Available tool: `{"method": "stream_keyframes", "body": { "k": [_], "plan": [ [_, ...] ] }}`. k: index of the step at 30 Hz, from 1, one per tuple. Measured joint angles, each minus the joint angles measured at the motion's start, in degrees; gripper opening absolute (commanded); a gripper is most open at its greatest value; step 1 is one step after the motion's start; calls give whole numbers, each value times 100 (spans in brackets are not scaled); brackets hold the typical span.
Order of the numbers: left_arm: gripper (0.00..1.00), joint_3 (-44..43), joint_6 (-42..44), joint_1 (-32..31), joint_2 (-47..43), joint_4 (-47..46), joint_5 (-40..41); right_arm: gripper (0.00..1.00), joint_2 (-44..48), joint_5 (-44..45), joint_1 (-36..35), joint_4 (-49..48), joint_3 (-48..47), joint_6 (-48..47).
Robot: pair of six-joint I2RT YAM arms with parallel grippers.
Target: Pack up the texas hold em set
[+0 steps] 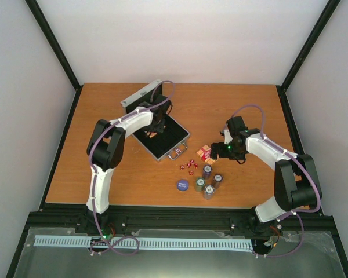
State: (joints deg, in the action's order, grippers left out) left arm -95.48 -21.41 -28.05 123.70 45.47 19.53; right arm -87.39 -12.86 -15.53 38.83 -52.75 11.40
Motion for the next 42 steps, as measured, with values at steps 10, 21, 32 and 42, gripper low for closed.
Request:
{"method": "stream_keyframes", "body": {
  "k": [10,21,32,42],
  "plan": [
    [55,-192,79,31,-39,131,-153,100,48,-9,0,-2,57,4],
    [52,-658,2,31,76,308,-402,100,275,-26,0,0,70,4],
    [52,-254,-433,31,-422,498,-334,100,297,-127,0,-11,144,7],
    [48,1008,-271,13,-706,-361,66,100,297,-201,0,-109,264,13]
  ]
}}
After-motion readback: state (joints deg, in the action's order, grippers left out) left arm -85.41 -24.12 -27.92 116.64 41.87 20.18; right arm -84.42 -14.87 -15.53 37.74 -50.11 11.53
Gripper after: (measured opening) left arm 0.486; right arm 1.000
